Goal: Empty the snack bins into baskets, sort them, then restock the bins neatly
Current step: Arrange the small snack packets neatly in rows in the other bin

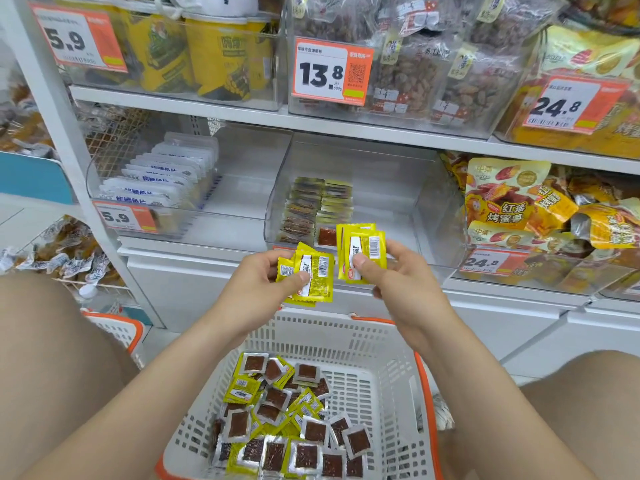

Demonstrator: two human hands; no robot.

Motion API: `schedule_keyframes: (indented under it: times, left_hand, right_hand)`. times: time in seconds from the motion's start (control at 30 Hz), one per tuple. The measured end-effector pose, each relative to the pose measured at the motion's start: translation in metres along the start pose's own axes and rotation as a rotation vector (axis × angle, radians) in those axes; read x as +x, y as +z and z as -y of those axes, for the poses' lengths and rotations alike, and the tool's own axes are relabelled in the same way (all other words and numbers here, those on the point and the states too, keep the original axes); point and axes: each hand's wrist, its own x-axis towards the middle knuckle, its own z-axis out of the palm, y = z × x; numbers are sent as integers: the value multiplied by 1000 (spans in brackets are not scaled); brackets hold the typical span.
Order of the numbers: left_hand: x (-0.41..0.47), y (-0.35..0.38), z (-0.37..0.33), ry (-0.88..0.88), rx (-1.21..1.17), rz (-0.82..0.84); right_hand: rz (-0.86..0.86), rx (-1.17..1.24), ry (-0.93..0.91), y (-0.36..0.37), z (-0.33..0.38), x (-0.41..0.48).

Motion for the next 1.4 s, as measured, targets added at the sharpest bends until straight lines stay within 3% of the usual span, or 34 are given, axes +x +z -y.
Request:
schedule_keyframes:
  times: [0.1, 0.23, 0.37, 0.5, 0.6, 0.73, 0.83, 0.9, 1.13, 1.3, 1.4]
  left_hand:
    - [-1, 4, 0, 19, -78, -21]
    - [-3, 9, -1, 23, -182, -9]
    - [-6, 12, 0, -3, -229, -37]
    - [-3, 14, -4, -100, -383, 22]
    - [-2, 14, -5, -87, -346, 11]
    - [-2, 7, 0, -42, -164, -49]
    - [-2, 4, -2, -24, -119, -66]
    - [-2, 4, -7, -27, -145, -61]
    - [-6, 12, -13, 50, -89, -130]
    - [-16, 25, -5, 46, -12, -152]
    - [-22, 46, -5, -45, -148, -90]
  right_hand:
    - [136, 43, 112, 14, -12, -4]
    - [153, -91, 112, 25, -21, -7]
    - [229, 103, 114, 25, -18, -7]
    - [128, 87, 128, 20, -13, -5]
    - [68, 82, 153, 19, -12, -4]
    - [-63, -254, -51, 9, -17, 1]
    - [159, -481, -258, 1, -16, 3]
    - [276, -546, -285, 3, -19, 0]
    - [374, -144, -56, 26, -25, -14]
    - [300, -16, -97, 39, -22, -17]
    - [280, -115, -169, 46, -25, -21]
